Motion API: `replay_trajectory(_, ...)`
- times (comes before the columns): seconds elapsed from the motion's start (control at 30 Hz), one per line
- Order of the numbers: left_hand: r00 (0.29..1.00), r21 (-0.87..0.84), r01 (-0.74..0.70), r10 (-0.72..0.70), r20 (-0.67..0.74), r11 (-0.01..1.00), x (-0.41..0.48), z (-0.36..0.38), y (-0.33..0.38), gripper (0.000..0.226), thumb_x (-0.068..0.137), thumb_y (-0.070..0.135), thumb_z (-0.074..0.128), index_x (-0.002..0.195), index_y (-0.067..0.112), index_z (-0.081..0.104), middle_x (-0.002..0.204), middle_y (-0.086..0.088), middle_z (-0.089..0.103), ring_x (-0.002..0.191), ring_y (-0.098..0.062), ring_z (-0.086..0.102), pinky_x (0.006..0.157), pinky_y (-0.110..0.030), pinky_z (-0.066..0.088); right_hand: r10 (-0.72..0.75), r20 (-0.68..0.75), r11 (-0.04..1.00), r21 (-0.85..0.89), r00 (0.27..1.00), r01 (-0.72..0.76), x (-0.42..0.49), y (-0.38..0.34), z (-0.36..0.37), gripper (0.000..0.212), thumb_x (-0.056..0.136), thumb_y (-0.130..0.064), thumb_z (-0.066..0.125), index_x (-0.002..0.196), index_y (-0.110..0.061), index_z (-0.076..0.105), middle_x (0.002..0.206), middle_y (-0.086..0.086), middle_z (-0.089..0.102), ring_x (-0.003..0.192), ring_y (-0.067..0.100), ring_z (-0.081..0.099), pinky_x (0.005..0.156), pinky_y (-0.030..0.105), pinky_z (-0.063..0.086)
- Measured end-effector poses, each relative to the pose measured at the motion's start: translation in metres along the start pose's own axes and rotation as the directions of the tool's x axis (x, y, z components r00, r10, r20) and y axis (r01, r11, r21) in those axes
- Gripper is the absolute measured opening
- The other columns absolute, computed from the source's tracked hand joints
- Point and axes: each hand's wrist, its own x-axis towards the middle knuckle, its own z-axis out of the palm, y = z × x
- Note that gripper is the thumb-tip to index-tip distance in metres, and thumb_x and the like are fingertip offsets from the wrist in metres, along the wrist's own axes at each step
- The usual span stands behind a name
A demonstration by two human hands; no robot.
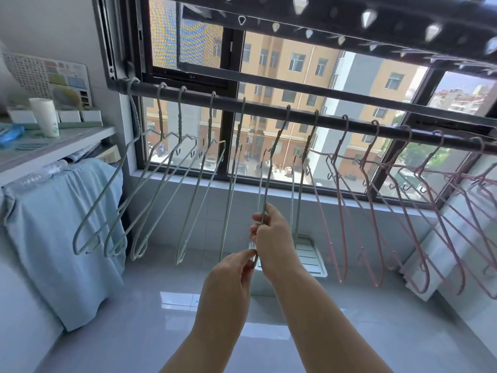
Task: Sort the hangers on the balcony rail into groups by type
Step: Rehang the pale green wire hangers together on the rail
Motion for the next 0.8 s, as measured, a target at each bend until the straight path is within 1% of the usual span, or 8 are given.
replay_trajectory(0.17, 1.0, -0.013, -0.027, 0.027, 0.01, 1.0, -0.002, -0.009, -0.002, 0.024, 0.084, 0.014, 0.061, 0.108, 0.017, 0.067, 0.097, 0.003, 0.073, 0.08, 0.003, 0.06, 0.074, 0.007, 0.038, 0.014, 0.002, 1.0, 0.021, 1.0, -0.014, 0.0, -0.001, 0.004, 0.051, 0.086, 0.011, 0.031, 0.132, -0.01, 0.041, 0.093, -0.003, 0.05, 0.074, 0.009, 0.047, 0.069, 0.021, 0.043)
replay_trajectory(0.27, 0.996, 0.006, -0.054, 0.054, -0.067, 0.999, -0.002, -0.021, -0.002, 0.028, 0.08, 0.005, 0.065, 0.106, 0.014, 0.067, 0.096, 0.001, 0.072, 0.082, 0.0, 0.06, 0.082, 0.004, 0.036, 0.015, -0.005, 0.998, -0.06, 1.0, -0.015, -0.001, -0.003, 0.004, 0.052, 0.09, 0.003, 0.036, 0.14, -0.011, 0.03, 0.12, 0.005, 0.05, 0.104, 0.017, 0.052, 0.092, 0.031, 0.045)
replay_trajectory(0.37, 0.984, 0.052, -0.048, 0.056, -0.168, 0.998, 0.002, -0.032, -0.005, 0.038, 0.077, 0.001, 0.066, 0.113, 0.011, 0.062, 0.107, -0.003, 0.067, 0.096, -0.009, 0.06, 0.093, -0.009, 0.031, -0.192, -0.083, 0.904, -0.402, 0.978, 0.143, -0.007, -0.01, 0.007, 0.06, 0.092, -0.011, 0.042, 0.145, -0.011, 0.014, 0.152, 0.008, 0.017, 0.14, 0.021, 0.016, 0.114, 0.029, 0.011)
replay_trajectory(0.47, 0.985, 0.095, -0.005, 0.022, -0.172, 0.995, 0.006, -0.039, -0.012, 0.045, 0.079, 0.005, 0.066, 0.123, 0.007, 0.054, 0.121, -0.008, 0.061, 0.113, -0.013, 0.054, 0.099, -0.014, 0.026, -0.345, 0.032, 0.822, -0.471, 0.938, 0.319, -0.009, -0.02, 0.02, 0.058, 0.093, -0.012, 0.042, 0.144, -0.012, 0.017, 0.153, 0.003, 0.018, 0.141, 0.016, 0.013, 0.111, 0.022, 0.01)
replay_trajectory(0.57, 0.991, 0.088, 0.1, -0.091, -0.096, 0.991, 0.004, -0.04, -0.018, 0.049, 0.082, 0.008, 0.063, 0.129, 0.013, 0.05, 0.119, -0.004, 0.062, 0.108, -0.019, 0.059, 0.093, -0.022, 0.042, -0.112, 0.174, 0.873, -0.453, 0.978, 0.18, -0.003, -0.021, 0.04, 0.052, 0.094, -0.01, 0.039, 0.143, -0.008, 0.02, 0.148, 0.01, 0.028, 0.133, 0.024, 0.032, 0.105, 0.028, 0.028)
replay_trajectory(0.63, 0.989, 0.067, 0.134, -0.129, -0.065, 0.989, 0.002, -0.039, -0.023, 0.046, 0.081, 0.004, 0.063, 0.125, 0.016, 0.054, 0.106, 0.0, 0.068, 0.094, -0.014, 0.064, 0.087, -0.018, 0.047, 0.043, 0.218, 0.922, -0.385, 0.975, 0.046, 0.002, -0.016, 0.051, 0.04, 0.094, -0.005, 0.035, 0.134, 0.0, 0.028, 0.134, 0.021, 0.042, 0.108, 0.026, 0.049, 0.093, 0.034, 0.04)
replay_trajectory(0.7, 0.989, 0.071, 0.141, -0.138, -0.053, 0.987, 0.003, -0.037, -0.027, 0.037, 0.082, 0.004, 0.061, 0.115, 0.019, 0.061, 0.088, 0.008, 0.068, 0.077, -0.004, 0.063, 0.078, -0.009, 0.049, 0.08, 0.205, 0.981, -0.187, 0.975, -0.041, 0.004, -0.011, 0.059, 0.035, 0.093, 0.001, 0.031, 0.128, 0.002, 0.036, 0.105, 0.015, 0.054, 0.081, 0.021, 0.051, 0.085, 0.034, 0.046)
replay_trajectory(0.8, 0.986, 0.063, 0.162, -0.159, -0.041, 0.985, 0.006, -0.032, -0.026, 0.031, 0.083, 0.005, 0.058, 0.107, 0.023, 0.065, 0.08, 0.013, 0.066, 0.071, -0.001, 0.061, 0.069, -0.003, 0.044, 0.051, 0.095, 0.998, 0.026, 0.994, -0.053, 0.01, -0.006, 0.06, 0.026, 0.09, 0.007, 0.028, 0.1, -0.008, 0.048, 0.075, 0.001, 0.042, 0.059, 0.01, 0.042, 0.071, 0.028, 0.044)
